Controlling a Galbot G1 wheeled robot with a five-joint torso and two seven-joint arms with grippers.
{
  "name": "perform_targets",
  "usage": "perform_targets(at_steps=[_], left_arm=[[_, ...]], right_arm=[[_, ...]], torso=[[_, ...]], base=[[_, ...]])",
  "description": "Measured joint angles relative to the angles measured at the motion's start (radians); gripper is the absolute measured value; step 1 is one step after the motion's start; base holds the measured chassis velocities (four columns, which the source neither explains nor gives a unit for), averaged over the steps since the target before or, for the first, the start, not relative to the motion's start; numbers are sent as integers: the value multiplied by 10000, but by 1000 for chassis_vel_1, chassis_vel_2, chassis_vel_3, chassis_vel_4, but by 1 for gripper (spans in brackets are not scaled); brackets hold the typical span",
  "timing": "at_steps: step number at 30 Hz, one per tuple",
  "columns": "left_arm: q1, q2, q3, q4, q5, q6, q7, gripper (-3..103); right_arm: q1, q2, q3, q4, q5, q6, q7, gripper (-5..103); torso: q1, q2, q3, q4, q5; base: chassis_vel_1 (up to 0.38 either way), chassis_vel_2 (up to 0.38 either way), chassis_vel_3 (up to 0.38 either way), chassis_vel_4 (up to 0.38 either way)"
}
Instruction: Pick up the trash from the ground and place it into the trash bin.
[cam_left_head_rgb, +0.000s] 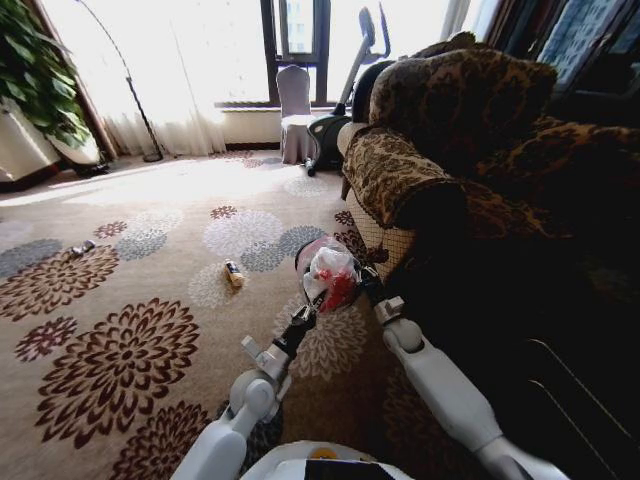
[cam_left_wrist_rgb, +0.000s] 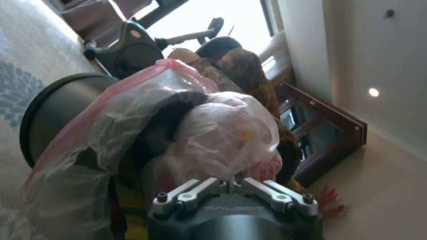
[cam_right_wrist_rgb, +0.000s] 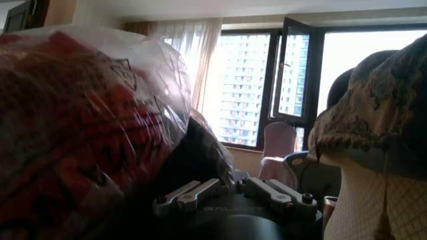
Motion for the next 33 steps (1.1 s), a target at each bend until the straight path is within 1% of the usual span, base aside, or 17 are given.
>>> perform_targets(at_steps=[1, 2, 4, 5, 6, 13, 17, 20, 21, 23, 24, 25, 26, 29, 30, 33], left_arm=[[-63, -85, 113, 5, -355, 40, -389, 0], [-63, -85, 113, 5, -355, 40, -389, 0], [-142, -139, 241, 30, -653, 70, -761, 0], [-142, -139, 241, 30, -653, 70, -761, 0], [-202, -159, 310, 46, -822, 104, -912, 0], [-80, -172, 326, 75, -958, 167, -1052, 0], [230, -251, 109, -63, -1284, 138, -1166, 0], [120, -346, -138, -84, -1721, 34, -1264, 0], [120, -346, -138, -84, -1721, 34, -1264, 0], [-151, -409, -289, -41, -2109, -6, -1495, 0], [-406, -450, -384, 3, -2457, -23, -1762, 0], [-406, -450, -384, 3, -2457, -23, -1762, 0], [-624, -476, -442, 56, -2804, -34, -2000, 0], [-1109, -488, -545, 222, -3671, -36, -2449, 0], [-1109, -488, -545, 222, -3671, -36, -2449, 0], [-1451, -509, -586, 407, -4243, -31, -2805, 0]], right_arm=[[-6, 54, -27, 53, -112, -37, 0, 0], [-6, 54, -27, 53, -112, -37, 0, 0], [3, 86, -62, 63, -202, -63, 0, 0], [3, 86, -62, 63, -202, -63, 0, 0], [44, 96, -90, 62, -227, -80, 2, 0], [409, 192, -123, -176, -257, -117, 2, 0], [715, 232, -123, -381, -251, -130, 1, 0], [817, 257, -123, -429, -222, -130, 4, 0], [817, 257, -123, -429, -222, -130, 4, 0], [784, 262, -137, -398, -214, -130, 5, 0], [711, 254, -163, -334, -210, -130, 7, 0], [711, 254, -163, -334, -210, -130, 7, 0], [645, 240, -178, -272, -205, -131, 5, 0], [518, 228, -197, -124, -198, -131, 6, 0], [518, 228, -197, -124, -198, -131, 6, 0], [423, 251, -230, -23, -198, -123, 6, 0]], torso=[[0, 0, 0, 2, -1], [0, 0, 0, 2, -1], [0, 0, 0, 2, -1], [0, 0, 0, 2, -1], [0, 0, 0, -1, -2], [0, 0, 0, 0, -1], [0, 0, 0, 2, -1], [0, 0, 0, 2, -2], [0, 0, 0, 2, -2], [0, 0, 0, 2, -2], [0, 0, 0, -1, -2], [0, 0, 0, -1, -2], [0, 0, 0, -1, 0], [0, 0, 0, -1, -1], [0, 0, 0, -1, -1], [0, 0, 0, 0, -1]], base=[[0, 0, 0, 0], [0, 0, 0, 0], [0, 0, 0, 0], [0, 0, 0, 0], [0, 0, 0, 0], [0, 0, 0, 0], [0, 0, 0, 0], [0, 0, 0, 0], [0, 0, 0, 0], [0, 0, 0, 0], [0, 0, 0, 0], [0, 0, 0, 0], [0, 0, 0, 0], [0, 0, 0, 0], [0, 0, 0, 0], [0, 0, 0, 0]])
